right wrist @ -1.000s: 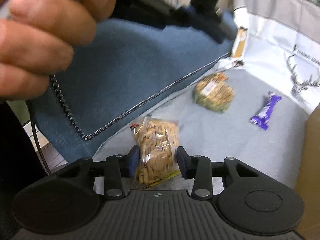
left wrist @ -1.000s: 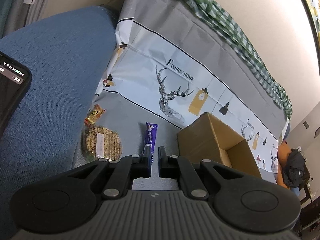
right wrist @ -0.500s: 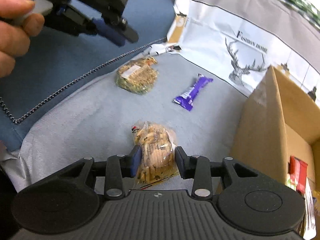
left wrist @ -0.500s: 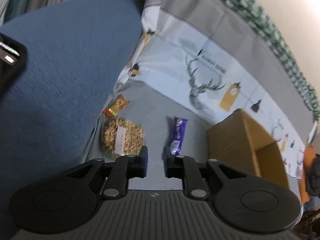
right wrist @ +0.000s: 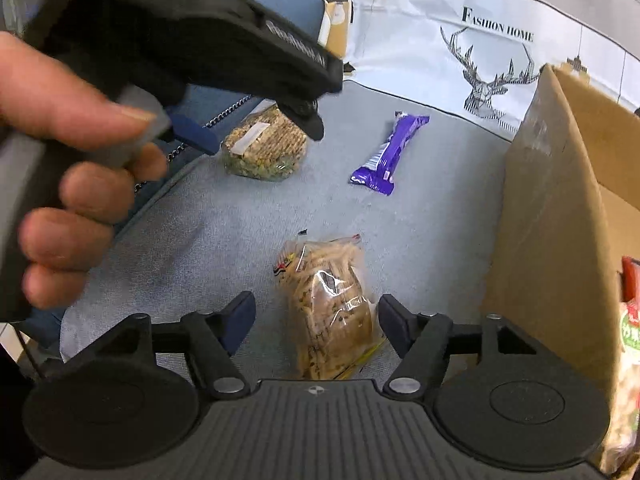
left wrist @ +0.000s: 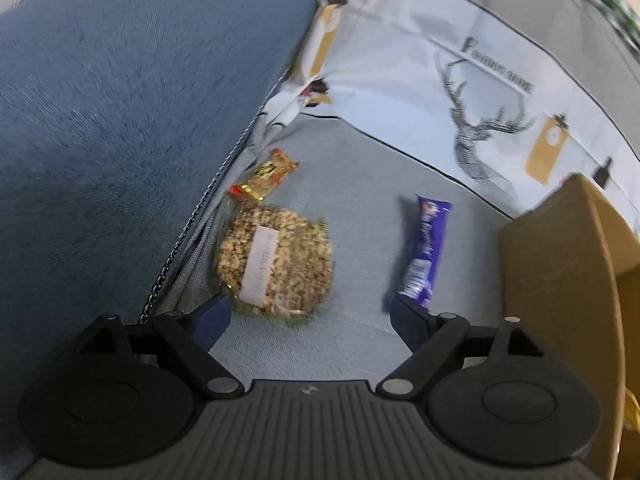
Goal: Organize snacks
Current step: 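Grasp the round peanut bag with the left tool while the right tool grasps the clear biscuit bag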
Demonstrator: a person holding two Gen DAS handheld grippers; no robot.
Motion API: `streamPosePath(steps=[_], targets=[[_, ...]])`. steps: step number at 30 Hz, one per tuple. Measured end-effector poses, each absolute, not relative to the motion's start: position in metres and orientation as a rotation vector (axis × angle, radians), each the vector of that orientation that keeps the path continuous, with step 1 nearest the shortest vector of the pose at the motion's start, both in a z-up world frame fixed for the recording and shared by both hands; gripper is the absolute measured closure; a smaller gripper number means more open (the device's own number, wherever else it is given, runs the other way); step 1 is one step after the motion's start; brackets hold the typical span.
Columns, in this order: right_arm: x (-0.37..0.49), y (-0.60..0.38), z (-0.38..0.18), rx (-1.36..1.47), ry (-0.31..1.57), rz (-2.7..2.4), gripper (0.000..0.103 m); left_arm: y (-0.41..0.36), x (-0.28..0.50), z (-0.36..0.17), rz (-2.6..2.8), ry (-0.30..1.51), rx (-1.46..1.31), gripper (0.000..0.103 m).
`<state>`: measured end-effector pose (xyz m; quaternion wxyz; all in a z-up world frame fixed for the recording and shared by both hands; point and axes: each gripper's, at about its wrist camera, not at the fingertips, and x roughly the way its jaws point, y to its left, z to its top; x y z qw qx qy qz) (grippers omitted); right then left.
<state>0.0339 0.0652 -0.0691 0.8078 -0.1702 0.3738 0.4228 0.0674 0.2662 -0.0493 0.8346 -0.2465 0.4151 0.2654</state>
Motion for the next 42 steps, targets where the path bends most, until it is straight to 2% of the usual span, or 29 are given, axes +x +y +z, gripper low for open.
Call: streamPosePath(steps=[8,12,14,16,19,31,42], targets=[[0.042,0.061,-0.073,-0.335,0.851,0.91,0.033,0.283,0.084,-0.071,0.602,0.902,-0.571,0.013],[0.043,0.061,-0.075,-0.342,0.854,0.918,0.034,0.288,0.087,-0.073,0.627,0.898,-0.583,0.026],[0.044,0.062,-0.075,-0.351,0.85,0.919,0.038,0.289,0.085,-0.071,0.62,0.893,-0.581,0.028],[0.044,0.062,-0.075,-0.356,0.843,0.923,0.052,0.287,0.086,-0.07,0.613,0.9,-0.569,0.028],[0.043,0.061,-0.072,-0.351,0.837,0.933,0.059,0.282,0.08,-0.063,0.592,0.9,-0.567,0.028],[0.031,0.056,-0.059,-0.345,0.801,0.96,0.061,0.258,0.015,-0.026,0.489,0.924,-0.675,0.03],[0.029,0.051,-0.058,-0.356,0.816,0.971,0.061,0.246,0.0,-0.037,0.417,1.008,-0.641,0.03]])
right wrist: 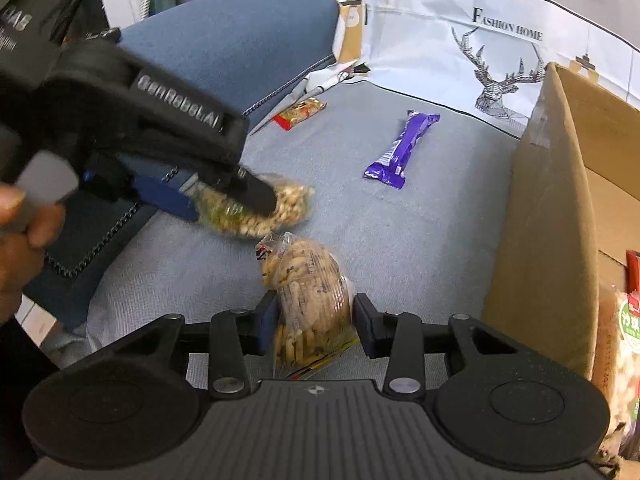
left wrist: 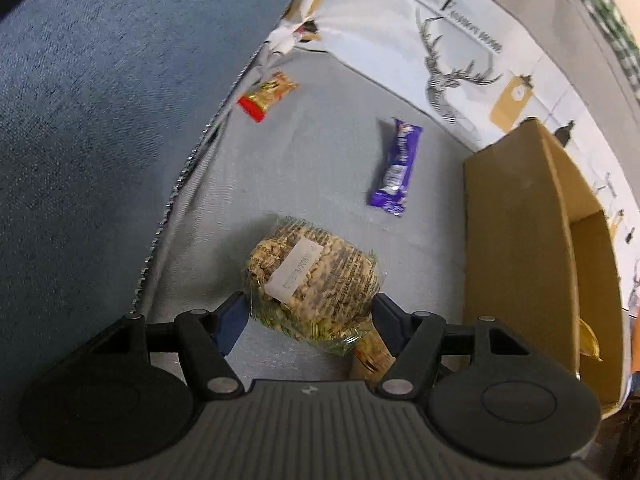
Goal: Organize snacks
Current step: 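Grasp the round peanut bag with the left tool while the right tool grasps the clear biscuit bag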
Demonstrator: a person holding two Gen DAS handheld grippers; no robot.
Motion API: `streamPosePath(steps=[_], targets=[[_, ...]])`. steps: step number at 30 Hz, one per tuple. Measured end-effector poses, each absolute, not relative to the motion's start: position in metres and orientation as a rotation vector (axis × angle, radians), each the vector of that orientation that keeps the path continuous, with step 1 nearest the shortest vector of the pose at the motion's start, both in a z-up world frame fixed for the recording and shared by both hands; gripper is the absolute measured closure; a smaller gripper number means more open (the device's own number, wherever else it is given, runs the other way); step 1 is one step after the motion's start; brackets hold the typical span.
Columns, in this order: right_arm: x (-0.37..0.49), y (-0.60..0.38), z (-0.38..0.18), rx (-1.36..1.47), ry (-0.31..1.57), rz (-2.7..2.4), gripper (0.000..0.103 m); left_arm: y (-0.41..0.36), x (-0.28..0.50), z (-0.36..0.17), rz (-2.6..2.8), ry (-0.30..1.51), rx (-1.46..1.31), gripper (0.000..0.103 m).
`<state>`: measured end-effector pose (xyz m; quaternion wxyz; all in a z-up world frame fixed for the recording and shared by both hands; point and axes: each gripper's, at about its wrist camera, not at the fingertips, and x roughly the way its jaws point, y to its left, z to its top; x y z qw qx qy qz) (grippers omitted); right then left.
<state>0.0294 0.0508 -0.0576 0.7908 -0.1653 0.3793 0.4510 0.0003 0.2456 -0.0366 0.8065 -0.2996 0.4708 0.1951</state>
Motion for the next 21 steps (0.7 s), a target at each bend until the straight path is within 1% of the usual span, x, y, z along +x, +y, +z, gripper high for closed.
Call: streamPosePath(steps=[5,8,9,16,20,21], targets=[[0.031,0.053,-0.061,-0.367,0.836,0.977,0.059,0.26,0.0,-0.049,0.453,1.029,-0.754,0.028],[0.033,0.054,-0.061,-0.356,0.847,0.978,0.054,0.263,0.002,-0.048,0.456,1.016,-0.786,0.025],[0.034,0.054,-0.062,-0.353,0.849,0.977,0.051,0.262,0.004,-0.049,0.458,1.023,-0.776,0.024],[0.035,0.055,-0.065,-0.347,0.867,0.972,0.045,0.254,0.013,-0.048,0.459,1.051,-0.68,0.022],[0.036,0.056,-0.066,-0.336,0.873,0.973,0.044,0.249,0.018,-0.051,0.441,1.068,-0.648,0.021],[0.038,0.057,-0.066,-0.333,0.875,0.975,0.042,0.247,0.02,-0.052,0.439,1.074,-0.636,0.02]])
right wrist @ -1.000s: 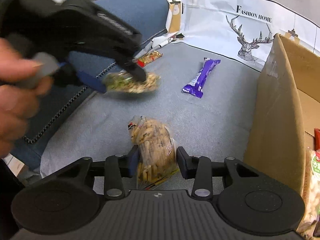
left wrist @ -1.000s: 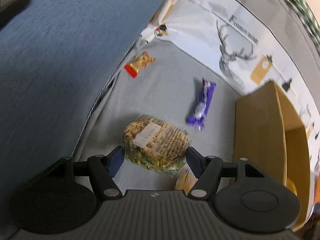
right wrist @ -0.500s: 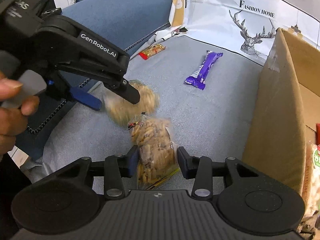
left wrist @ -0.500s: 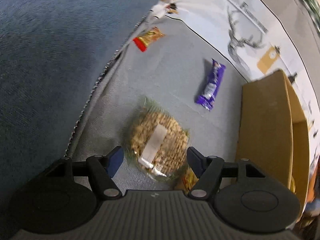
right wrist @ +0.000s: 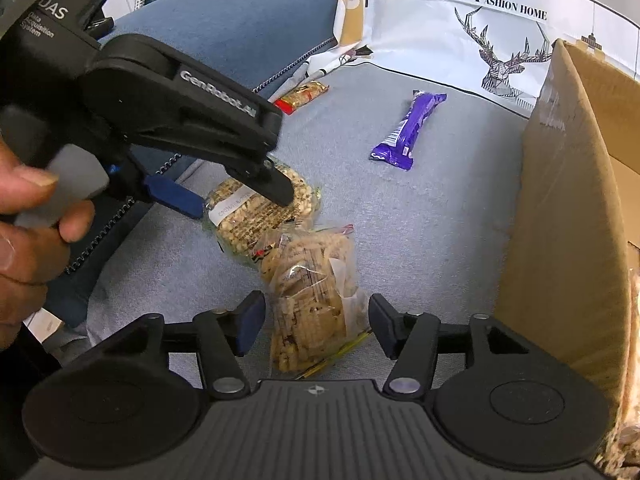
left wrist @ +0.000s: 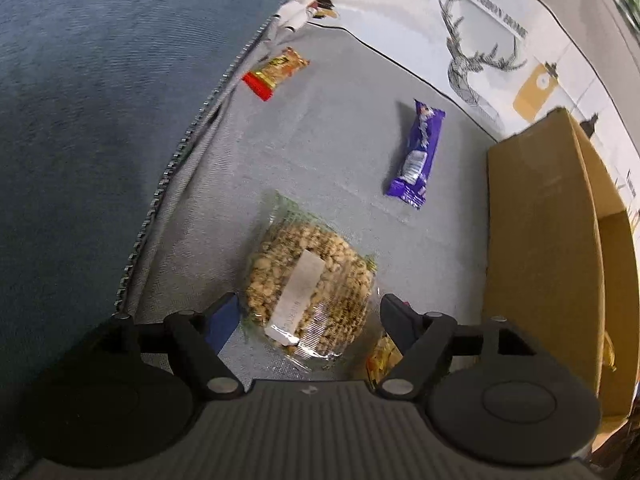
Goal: Organize snacks
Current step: 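Grasp the round peanut bag with the left tool while the right tool grasps the clear biscuit bag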
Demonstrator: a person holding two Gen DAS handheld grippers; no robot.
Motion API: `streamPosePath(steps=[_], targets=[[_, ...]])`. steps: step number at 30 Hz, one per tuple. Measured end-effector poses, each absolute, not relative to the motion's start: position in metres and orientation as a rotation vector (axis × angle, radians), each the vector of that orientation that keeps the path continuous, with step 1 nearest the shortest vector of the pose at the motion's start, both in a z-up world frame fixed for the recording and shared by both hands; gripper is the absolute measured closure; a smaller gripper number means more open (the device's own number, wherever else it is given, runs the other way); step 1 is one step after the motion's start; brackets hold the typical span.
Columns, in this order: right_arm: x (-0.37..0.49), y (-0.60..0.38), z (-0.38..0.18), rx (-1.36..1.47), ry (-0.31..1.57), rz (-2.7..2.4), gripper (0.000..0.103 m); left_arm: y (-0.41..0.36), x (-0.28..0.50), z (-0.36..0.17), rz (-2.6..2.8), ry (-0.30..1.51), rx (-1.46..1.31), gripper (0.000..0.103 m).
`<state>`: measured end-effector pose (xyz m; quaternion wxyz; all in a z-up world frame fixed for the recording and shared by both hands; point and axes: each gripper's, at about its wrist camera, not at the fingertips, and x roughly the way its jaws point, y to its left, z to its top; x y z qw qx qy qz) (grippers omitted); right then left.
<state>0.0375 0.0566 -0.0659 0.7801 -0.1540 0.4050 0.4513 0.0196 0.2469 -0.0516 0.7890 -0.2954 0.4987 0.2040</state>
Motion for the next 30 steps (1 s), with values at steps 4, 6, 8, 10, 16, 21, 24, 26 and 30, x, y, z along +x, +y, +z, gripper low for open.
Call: streamPosePath(steps=[4,6,8,10,16,21,24,26,30], targets=[[0.038,0.057,-0.067,-0.33,0.876,0.976,0.04,0.24,0.026,-0.054,0.431,1.096,-0.583,0.017],[0.038,0.056,-0.068,-0.331,0.881,0.976,0.04,0.238,0.028,-0.056,0.432,1.104,-0.579,0.017],[0.038,0.056,-0.068,-0.333,0.882,0.979,0.04,0.238,0.03,-0.057,0.434,1.106,-0.574,0.017],[0.037,0.056,-0.068,-0.336,0.88,0.983,0.04,0.237,0.032,-0.059,0.435,1.111,-0.569,0.017],[0.037,0.058,-0.069,-0.344,0.875,0.982,0.04,0.232,0.037,-0.059,0.421,1.115,-0.538,0.017],[0.036,0.059,-0.068,-0.349,0.871,0.977,0.04,0.23,0.04,-0.06,0.418,1.12,-0.518,0.017],[0.035,0.06,-0.068,-0.353,0.867,0.975,0.042,0.23,0.042,-0.06,0.421,1.122,-0.515,0.017],[0.034,0.061,-0.068,-0.361,0.864,0.972,0.045,0.23,0.042,-0.06,0.42,1.123,-0.51,0.017],[0.033,0.061,-0.068,-0.369,0.861,0.968,0.046,0.23,0.042,-0.06,0.419,1.123,-0.506,0.017]])
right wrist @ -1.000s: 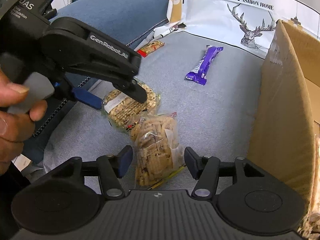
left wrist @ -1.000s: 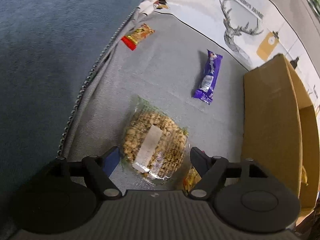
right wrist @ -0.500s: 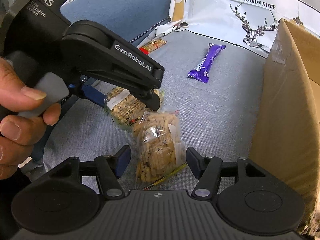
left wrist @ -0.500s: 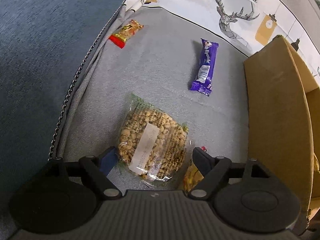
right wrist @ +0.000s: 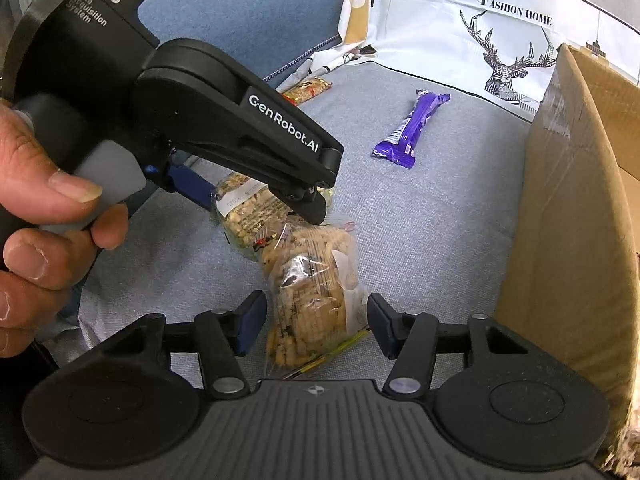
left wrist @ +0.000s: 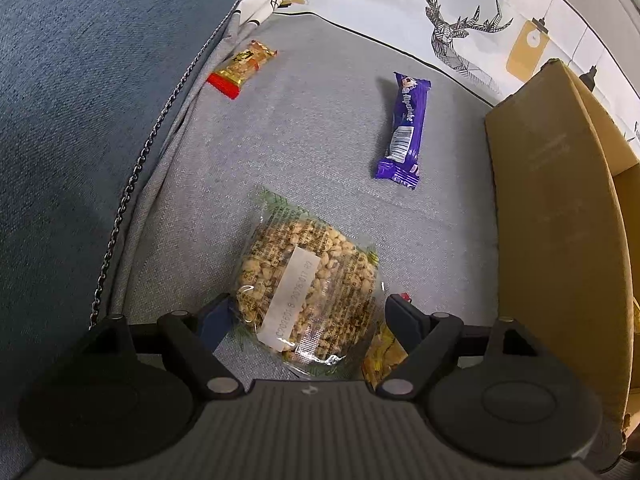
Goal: Organize snacks
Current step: 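Grasp the round peanut bag with the left tool while the right tool grasps the clear biscuit bag, then lift the peanut bag and biscuit bag toward the cardboard box with both tools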
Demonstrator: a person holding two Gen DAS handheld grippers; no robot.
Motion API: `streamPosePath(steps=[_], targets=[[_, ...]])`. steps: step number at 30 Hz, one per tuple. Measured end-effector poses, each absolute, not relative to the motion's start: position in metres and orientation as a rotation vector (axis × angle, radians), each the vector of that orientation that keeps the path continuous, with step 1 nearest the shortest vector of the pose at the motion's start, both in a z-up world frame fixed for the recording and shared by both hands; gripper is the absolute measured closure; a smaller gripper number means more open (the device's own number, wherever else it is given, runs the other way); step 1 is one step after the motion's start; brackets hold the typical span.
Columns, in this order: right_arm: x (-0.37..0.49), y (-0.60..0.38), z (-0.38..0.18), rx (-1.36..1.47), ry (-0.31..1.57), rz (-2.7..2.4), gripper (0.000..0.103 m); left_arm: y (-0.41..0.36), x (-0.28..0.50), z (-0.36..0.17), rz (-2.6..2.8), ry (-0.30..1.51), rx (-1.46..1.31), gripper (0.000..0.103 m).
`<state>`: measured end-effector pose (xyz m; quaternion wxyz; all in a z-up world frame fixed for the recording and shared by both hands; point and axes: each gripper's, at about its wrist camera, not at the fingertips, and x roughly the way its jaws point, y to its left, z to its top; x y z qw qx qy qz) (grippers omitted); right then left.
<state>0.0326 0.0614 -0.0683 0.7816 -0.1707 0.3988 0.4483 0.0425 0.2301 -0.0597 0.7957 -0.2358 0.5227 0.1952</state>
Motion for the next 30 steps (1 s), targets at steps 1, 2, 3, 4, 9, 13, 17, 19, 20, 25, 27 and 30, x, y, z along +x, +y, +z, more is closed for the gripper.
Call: streamPosePath(steps=[1,2,3,4,9,13,17,19,20,25,27,30], targets=[[0.033,0.062,-0.068,-0.37,0.86,0.968,0.048,0.23,0.043,-0.06,0.418,1.123,-0.505,0.017],[0.033,0.061,-0.068,-0.371,0.86,0.968,0.049,0.23,0.043,-0.06,0.418,1.123,-0.503,0.017],[0.033,0.061,-0.068,-0.374,0.858,0.965,0.051,0.23,0.043,-0.06,0.418,1.124,-0.502,0.017],[0.033,0.061,-0.068,-0.375,0.857,0.965,0.052,0.23,0.044,-0.06,0.418,1.124,-0.499,0.017],[0.031,0.06,-0.067,-0.388,0.845,0.97,0.054,0.23,0.045,-0.06,0.417,1.124,-0.491,0.017],[0.03,0.06,-0.066,-0.388,0.842,0.97,0.055,0.23,0.045,-0.06,0.419,1.123,-0.486,0.017],[0.03,0.059,-0.065,-0.383,0.834,0.966,0.057,0.23,0.046,-0.061,0.417,1.123,-0.484,0.018],[0.03,0.059,-0.064,-0.382,0.835,0.965,0.058,0.23,0.046,-0.06,0.415,1.122,-0.482,0.019],[0.03,0.059,-0.064,-0.383,0.834,0.964,0.058,0.23,0.046,-0.06,0.415,1.12,-0.484,0.02],[0.027,0.059,-0.06,-0.382,0.816,0.961,0.06,0.231,0.045,-0.058,0.407,1.097,-0.492,0.031],[0.026,0.057,-0.057,-0.376,0.803,0.957,0.06,0.232,0.043,-0.055,0.408,1.077,-0.501,0.037],[0.027,0.055,-0.052,-0.362,0.787,0.944,0.06,0.237,0.039,-0.047,0.427,1.023,-0.511,0.062]])
